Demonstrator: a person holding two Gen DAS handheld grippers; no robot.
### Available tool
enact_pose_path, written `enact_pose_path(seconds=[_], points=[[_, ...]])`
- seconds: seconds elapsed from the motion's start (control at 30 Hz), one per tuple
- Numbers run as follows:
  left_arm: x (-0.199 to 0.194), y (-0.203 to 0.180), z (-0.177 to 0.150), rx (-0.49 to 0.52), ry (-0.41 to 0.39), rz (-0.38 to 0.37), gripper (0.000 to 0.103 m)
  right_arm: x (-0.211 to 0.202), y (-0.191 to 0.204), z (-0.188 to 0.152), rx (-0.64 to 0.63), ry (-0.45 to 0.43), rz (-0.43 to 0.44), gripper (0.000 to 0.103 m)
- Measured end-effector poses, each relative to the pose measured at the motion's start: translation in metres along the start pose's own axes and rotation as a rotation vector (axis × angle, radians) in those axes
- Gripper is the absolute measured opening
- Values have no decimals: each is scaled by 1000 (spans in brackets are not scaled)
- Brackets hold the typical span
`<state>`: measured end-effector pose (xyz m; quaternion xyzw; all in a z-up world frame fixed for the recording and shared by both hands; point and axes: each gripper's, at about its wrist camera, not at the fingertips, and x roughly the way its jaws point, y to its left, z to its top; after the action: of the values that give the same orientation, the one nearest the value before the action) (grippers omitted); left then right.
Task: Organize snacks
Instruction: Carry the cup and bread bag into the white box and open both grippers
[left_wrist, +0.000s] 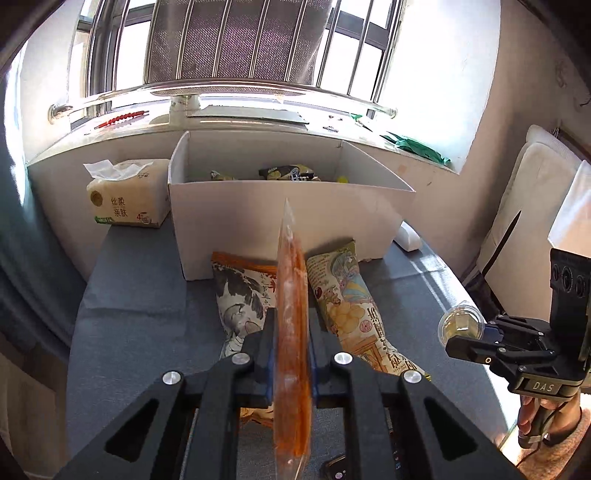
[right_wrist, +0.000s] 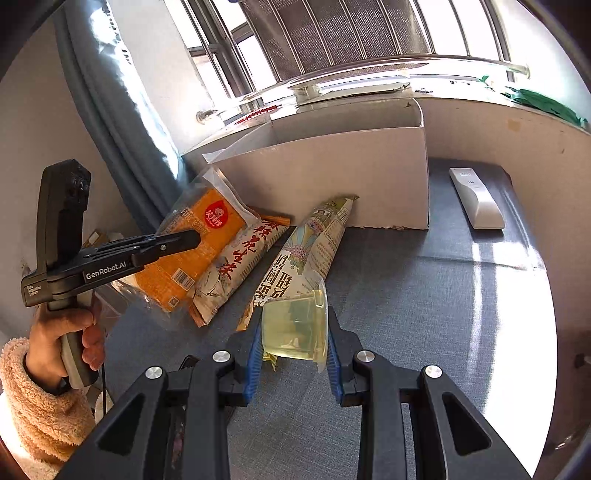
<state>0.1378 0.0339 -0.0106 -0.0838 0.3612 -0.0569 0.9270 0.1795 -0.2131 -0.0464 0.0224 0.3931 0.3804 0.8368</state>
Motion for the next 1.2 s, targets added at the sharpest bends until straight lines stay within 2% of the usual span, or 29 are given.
enact_pose_path(seconds=[0.2, 0.33, 0.47, 0.63, 0.8, 0.93, 0.97, 1.0, 1.03, 1.07, 1.1, 1.2], points=[[-31, 19, 50, -48, -138, -37, 14, -5, 2, 58, -20, -59, 13, 32], [-24, 35, 98, -74, -193, -41, 14, 1, -5, 114, -19, -102, -11, 32], [9, 47, 143, -79, -184, -20, 14, 22, -19, 166, -19, -98, -61, 32], [59, 56, 173, -97, -132, 10, 14, 61, -47, 209, 6, -35, -108, 32], [99, 64, 182, -113, -87, 24, 14, 91, -65, 223, 2, 23, -157, 32], [116, 66, 181, -107, -54, 52, 16, 104, -71, 225, -13, 27, -184, 34], [118, 67, 180, -112, -46, 50, 24, 104, -71, 225, -12, 19, -182, 40], [117, 69, 179, -119, -43, 54, 35, 103, -71, 225, -8, 8, -184, 70], [116, 70, 178, -119, -38, 55, 72, 101, -71, 226, 2, -4, -179, 103], [114, 70, 177, -114, -44, 60, 103, 99, -70, 226, 8, -14, -157, 103], [109, 69, 175, -101, -63, 71, 103, 97, -68, 226, 14, -13, -145, 103], [102, 68, 173, -96, -55, 61, 103, 92, -62, 223, 17, -13, -171, 103]])
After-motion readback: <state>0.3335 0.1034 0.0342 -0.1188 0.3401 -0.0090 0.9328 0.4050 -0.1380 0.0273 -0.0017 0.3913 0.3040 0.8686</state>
